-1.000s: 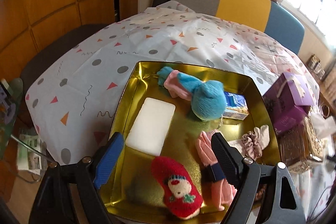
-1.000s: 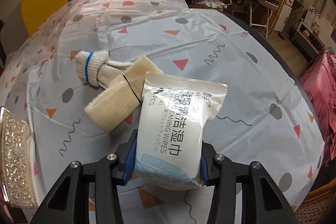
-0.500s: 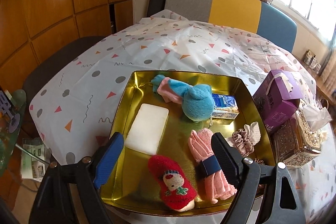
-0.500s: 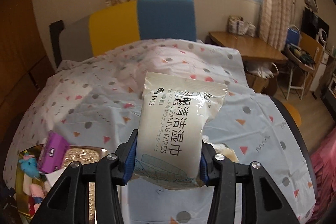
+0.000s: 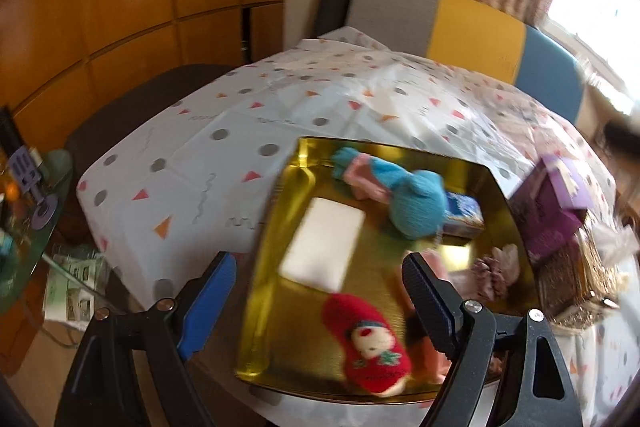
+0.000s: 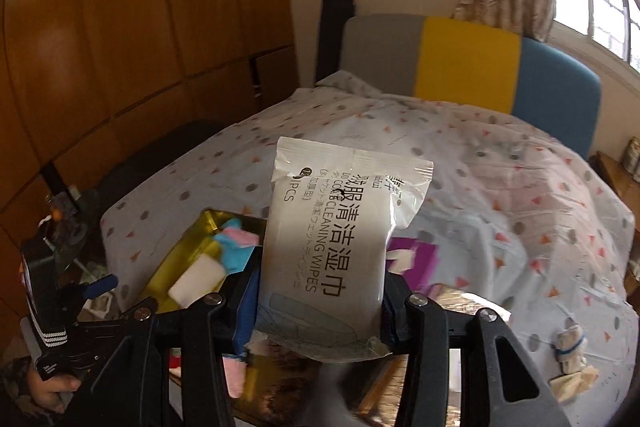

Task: Organize soft objects
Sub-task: 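Carry the wipes pack with the right gripper and drop it into the tray, then move the right gripper back toward the glove and beige cloth bundle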

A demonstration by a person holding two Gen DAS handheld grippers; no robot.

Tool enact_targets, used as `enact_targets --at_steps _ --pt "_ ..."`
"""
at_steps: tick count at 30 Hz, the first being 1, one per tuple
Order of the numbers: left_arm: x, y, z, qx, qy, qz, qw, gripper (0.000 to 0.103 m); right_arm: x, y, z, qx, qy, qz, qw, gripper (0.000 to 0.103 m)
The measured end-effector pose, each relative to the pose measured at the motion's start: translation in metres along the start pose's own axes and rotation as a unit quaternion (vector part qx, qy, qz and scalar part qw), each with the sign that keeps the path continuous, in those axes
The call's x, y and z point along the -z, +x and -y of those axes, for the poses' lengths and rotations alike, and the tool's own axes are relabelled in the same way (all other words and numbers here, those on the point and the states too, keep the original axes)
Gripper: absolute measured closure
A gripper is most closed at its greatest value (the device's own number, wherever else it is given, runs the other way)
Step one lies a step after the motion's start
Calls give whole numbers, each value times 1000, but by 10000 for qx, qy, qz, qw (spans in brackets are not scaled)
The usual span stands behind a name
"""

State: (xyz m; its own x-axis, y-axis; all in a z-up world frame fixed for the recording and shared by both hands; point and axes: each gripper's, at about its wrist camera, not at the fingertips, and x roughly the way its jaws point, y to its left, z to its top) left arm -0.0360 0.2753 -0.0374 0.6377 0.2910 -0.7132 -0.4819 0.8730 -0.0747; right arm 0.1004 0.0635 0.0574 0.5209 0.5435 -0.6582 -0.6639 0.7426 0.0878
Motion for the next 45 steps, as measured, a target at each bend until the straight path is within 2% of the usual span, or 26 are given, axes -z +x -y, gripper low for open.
enact_targets --at_steps 3,8,12,17,21,25,34,45 --pt "-2 -1 -20 -186 -222 57 9996 17 8 40 -36 -598 -78 -386 9974 55" --pt "1 -1 -47 -340 -501 47 9982 17 28 107 -88 -1096 -198 -966 9891 55" --pt "5 2 -56 -371 -574 -35 9977 17 43 155 -107 -931 -233 -1419 9852 55" --pt "7 2 -52 -341 -493 -28 9982 17 60 173 -103 -988 20 -1830 9781 50" --pt "8 0 -45 -297 -418 -16 9987 17 62 164 -91 -1135 271 -1681 9788 39" --pt "7 -4 -38 -275 -328 54 9991 17 58 144 -84 -1084 301 -1440 9832 39" --pt "8 -12 -20 -232 -62 107 9997 17 49 93 -71 -505 139 -713 9961 39" --pt "10 -19 4 -156 318 156 9993 17 40 22 -27 -94 317 138 9994 39"
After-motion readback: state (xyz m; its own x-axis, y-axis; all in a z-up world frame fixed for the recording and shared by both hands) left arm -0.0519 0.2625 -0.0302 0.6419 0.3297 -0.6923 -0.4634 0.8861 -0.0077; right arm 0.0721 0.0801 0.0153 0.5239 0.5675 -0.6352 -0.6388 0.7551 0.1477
